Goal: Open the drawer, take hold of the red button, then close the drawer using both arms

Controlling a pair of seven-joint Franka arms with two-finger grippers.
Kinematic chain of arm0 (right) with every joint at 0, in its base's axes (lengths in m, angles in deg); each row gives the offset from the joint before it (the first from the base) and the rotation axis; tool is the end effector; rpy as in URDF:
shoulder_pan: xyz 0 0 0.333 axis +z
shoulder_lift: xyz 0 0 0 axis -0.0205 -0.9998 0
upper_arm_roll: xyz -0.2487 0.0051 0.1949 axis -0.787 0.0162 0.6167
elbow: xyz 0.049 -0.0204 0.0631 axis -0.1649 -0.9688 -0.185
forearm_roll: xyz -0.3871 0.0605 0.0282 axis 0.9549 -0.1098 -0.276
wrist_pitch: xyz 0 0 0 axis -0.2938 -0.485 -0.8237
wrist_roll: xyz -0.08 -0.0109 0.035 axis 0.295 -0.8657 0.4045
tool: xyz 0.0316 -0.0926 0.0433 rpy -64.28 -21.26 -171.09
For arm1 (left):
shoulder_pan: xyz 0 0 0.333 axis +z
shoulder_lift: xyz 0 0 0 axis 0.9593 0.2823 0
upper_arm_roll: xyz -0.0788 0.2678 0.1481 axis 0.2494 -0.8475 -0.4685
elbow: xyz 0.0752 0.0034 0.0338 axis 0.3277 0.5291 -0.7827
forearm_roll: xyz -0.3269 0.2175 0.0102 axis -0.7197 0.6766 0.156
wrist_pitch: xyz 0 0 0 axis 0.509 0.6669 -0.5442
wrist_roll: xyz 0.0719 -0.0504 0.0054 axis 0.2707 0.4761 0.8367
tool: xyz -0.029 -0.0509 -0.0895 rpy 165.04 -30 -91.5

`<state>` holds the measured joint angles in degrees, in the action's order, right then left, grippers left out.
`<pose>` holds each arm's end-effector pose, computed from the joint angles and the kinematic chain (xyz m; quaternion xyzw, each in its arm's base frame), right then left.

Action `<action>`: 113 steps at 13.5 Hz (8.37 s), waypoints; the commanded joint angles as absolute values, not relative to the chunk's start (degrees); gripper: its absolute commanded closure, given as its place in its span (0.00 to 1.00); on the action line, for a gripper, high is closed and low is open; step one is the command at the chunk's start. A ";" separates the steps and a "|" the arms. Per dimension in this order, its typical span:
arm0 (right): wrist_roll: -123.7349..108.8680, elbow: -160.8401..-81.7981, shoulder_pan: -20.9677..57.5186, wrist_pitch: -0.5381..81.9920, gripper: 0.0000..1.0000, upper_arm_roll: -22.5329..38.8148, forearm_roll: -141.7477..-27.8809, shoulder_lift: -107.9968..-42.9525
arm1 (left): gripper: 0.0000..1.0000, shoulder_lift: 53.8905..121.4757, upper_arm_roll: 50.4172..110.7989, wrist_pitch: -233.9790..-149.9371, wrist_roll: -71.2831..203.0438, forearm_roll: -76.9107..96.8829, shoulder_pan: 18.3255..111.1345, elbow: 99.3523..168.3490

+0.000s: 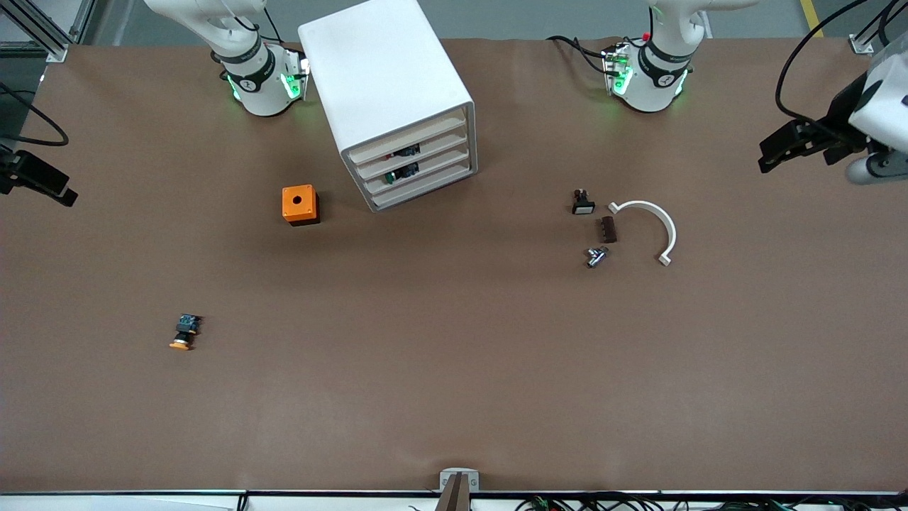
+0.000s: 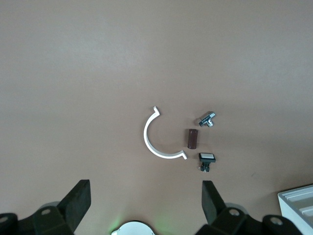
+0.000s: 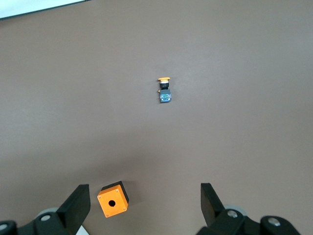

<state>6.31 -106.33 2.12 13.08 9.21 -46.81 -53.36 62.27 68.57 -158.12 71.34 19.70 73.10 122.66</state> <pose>0.5576 -0.0349 0.6582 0.9940 -0.1064 0.0223 0.0093 0.5393 -0.0618 0.6260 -0.9978 -0.0459 0.0463 0.0137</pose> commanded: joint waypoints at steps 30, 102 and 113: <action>18.16 -108.17 9.08 11.24 0.01 10.51 -53.86 -58.34 | 0.00 103.01 73.44 -170.86 153.71 -11.14 52.51 114.73; 101.40 -127.24 48.99 47.89 0.40 10.43 -55.79 -70.91 | 0.01 100.22 66.76 -159.87 152.27 3.93 54.97 105.77; 80.88 -117.15 39.61 35.87 1.00 10.43 -57.55 -69.41 | 0.01 95.90 66.41 -169.43 116.58 7.81 53.92 105.68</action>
<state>88.24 -119.52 42.95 39.60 9.89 -56.11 -70.50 97.72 66.52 -166.79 120.78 5.89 55.11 104.76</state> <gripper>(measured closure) 0.568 0.004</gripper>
